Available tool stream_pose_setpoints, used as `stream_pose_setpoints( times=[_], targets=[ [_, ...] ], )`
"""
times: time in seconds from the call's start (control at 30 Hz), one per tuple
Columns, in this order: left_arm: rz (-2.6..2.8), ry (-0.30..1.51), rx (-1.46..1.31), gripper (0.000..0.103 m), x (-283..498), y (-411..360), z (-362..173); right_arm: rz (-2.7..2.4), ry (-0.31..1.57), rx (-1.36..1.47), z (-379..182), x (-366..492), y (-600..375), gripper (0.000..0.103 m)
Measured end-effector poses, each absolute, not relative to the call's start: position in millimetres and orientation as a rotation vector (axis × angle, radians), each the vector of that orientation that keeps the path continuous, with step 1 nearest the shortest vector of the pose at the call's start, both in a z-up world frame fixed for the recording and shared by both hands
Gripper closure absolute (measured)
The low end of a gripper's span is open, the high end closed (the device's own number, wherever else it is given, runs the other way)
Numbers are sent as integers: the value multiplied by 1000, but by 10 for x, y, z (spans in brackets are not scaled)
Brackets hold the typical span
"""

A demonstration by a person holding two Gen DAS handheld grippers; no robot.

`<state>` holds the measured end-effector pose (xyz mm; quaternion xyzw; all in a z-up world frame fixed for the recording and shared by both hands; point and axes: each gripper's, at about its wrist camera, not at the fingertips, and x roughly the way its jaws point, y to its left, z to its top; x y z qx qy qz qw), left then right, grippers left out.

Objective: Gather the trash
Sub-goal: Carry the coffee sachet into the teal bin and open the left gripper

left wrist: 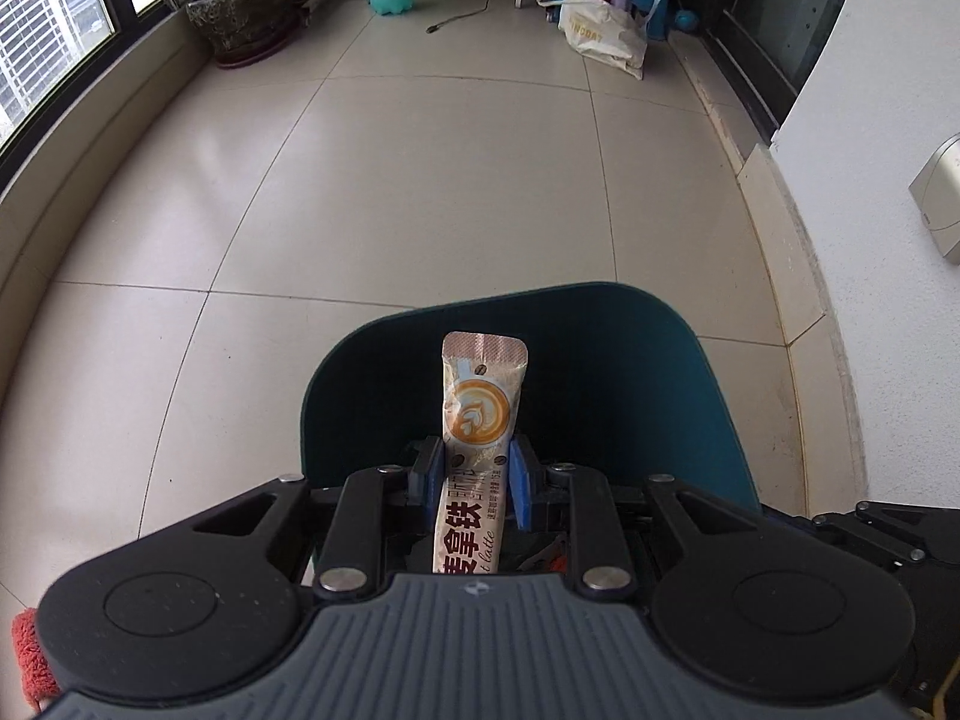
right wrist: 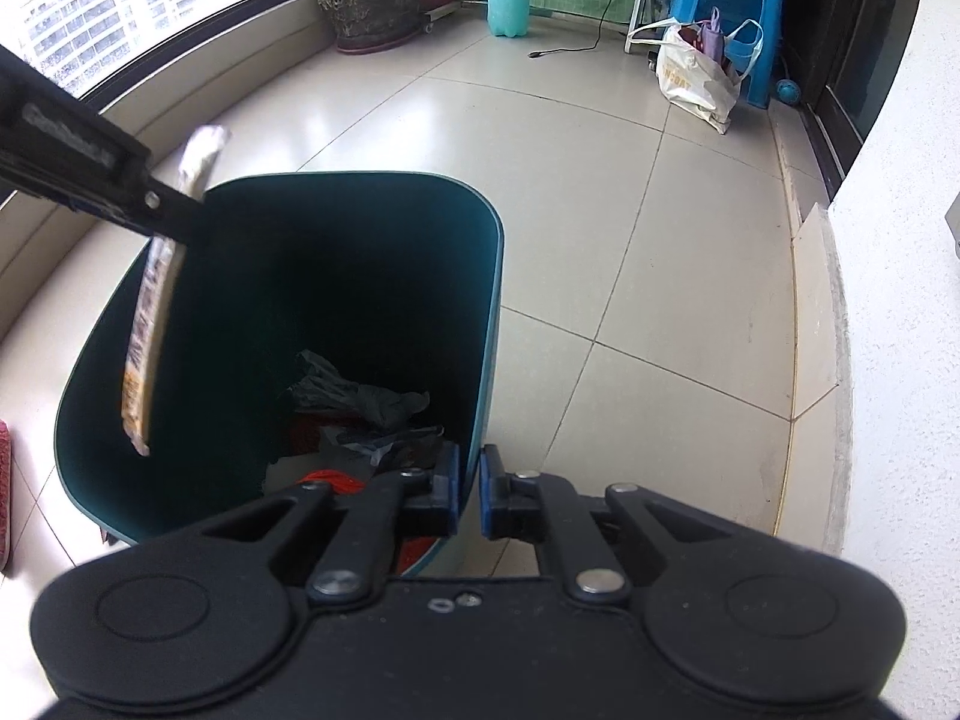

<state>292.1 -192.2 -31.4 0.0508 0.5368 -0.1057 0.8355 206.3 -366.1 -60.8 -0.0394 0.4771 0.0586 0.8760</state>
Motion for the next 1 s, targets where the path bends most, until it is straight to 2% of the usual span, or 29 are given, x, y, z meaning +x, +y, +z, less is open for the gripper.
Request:
stream_pose_setpoints(
  times=[0.3, 0.53, 0.83, 1.0],
  targets=[
    [-154, 1289, 158, 81, 3161, -2089, -1200, 133, 994, -64, -591, 2059, -3705, 97],
    [-169, 1389, 180, 80, 3150, -2185, -1602, 136, 994, -60, -589, 2050, -3716, 97],
    [-250, 1403, 142, 79, 3062, -2198, -1622, 137, 996, -56, -583, 2045, -3709, 97],
    [-279, 1376, 130, 74, 3031, -2161, -1493, 136, 998, -53, -587, 2054, -3703, 97]
  ],
)
